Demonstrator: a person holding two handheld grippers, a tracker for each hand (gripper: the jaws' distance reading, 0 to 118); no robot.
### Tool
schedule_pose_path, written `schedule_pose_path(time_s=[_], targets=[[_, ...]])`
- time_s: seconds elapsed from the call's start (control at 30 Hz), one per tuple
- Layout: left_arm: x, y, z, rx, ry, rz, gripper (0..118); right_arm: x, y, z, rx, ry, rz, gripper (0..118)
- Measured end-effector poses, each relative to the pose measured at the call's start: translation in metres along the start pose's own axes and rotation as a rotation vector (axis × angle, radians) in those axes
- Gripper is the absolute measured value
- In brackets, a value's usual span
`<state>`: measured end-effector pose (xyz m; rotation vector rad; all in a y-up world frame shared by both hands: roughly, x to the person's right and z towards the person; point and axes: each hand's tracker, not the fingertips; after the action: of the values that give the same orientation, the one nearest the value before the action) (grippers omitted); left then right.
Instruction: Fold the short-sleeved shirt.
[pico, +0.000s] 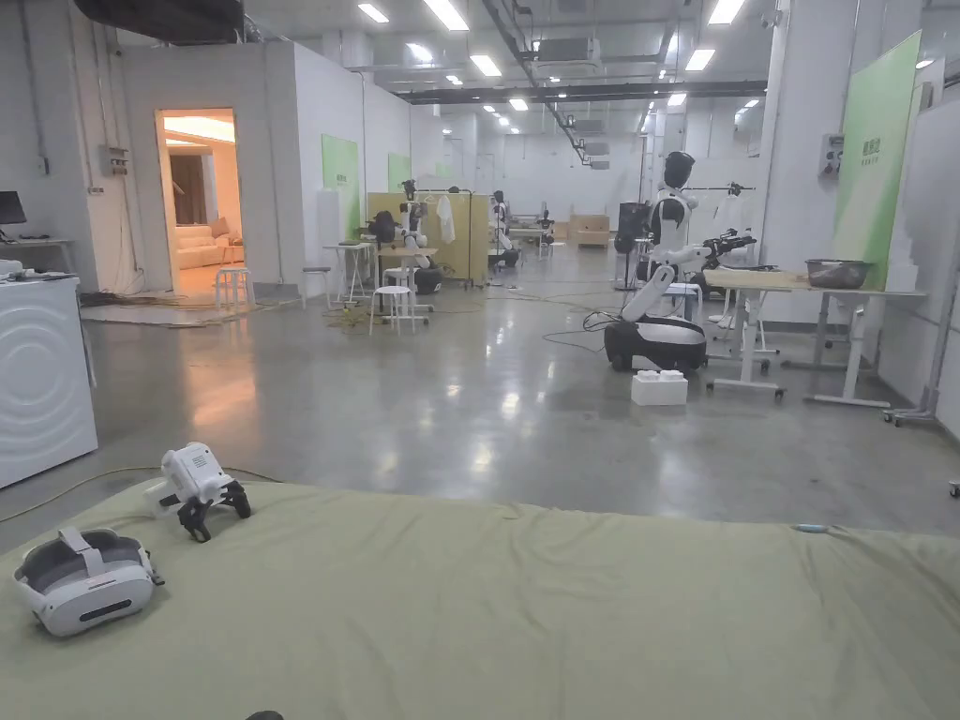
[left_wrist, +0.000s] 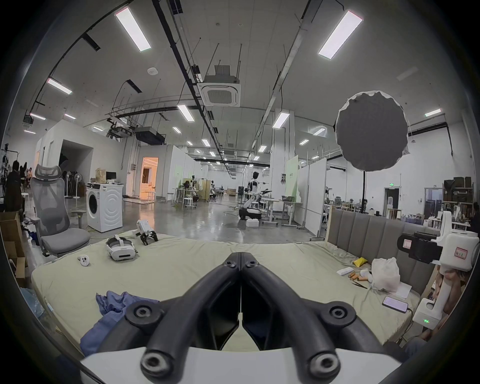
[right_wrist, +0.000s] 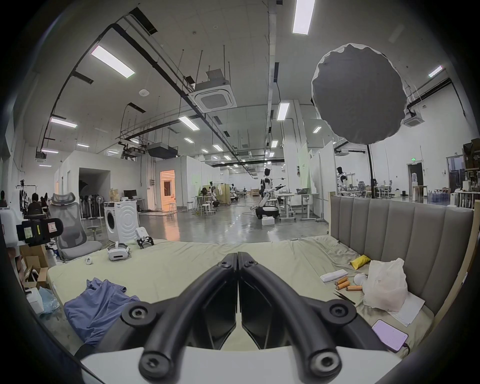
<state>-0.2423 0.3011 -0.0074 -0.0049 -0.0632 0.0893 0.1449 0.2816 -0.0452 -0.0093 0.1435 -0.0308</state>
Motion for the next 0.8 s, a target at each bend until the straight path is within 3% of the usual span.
schedule_pose_path(time_s=[0.17,0.23,0.27,0.3,0.33,0.37,0.5,0.67,0.77,0.8], targets=[[-0.016,-0.002,0.001,-0.011,0.031,0.031,1,-0.002,-0.004,-0.003,-0.015,0.018,0.001,0],[-0.039,-0.006,-0.004,-0.085,0.059,0.052,27,-0.003,-0.008,-0.004,-0.039,0.038,-0.002,0],[-0.056,-0.013,-0.009,-0.108,0.094,0.06,50,-0.003,-0.012,-0.007,-0.065,0.054,-0.006,0],[-0.073,-0.021,-0.018,-0.157,0.118,0.067,81,-0.003,-0.017,-0.009,-0.088,0.073,-0.017,0],[-0.095,-0.033,-0.032,-0.253,0.133,0.08,98,-0.002,-0.023,-0.012,-0.11,0.087,-0.026,0],[-0.118,-0.049,-0.051,-0.366,0.146,0.097,108,-0.003,-0.03,-0.015,-0.137,0.087,-0.032,0],[-0.185,-0.13,-0.115,-0.616,0.183,0.112,108,-0.006,-0.053,-0.029,-0.234,0.087,-0.034,0],[-0.226,-0.23,-0.185,-0.851,0.173,0.085,97,-0.006,-0.075,-0.044,-0.351,0.059,-0.014,0],[-0.238,-0.266,-0.205,-0.919,0.237,0.139,87,-0.003,-0.084,-0.047,-0.414,0.032,-0.007,0],[-0.235,-0.264,-0.198,-0.895,0.247,0.13,70,-0.002,-0.086,-0.047,-0.422,0.029,-0.005,0]])
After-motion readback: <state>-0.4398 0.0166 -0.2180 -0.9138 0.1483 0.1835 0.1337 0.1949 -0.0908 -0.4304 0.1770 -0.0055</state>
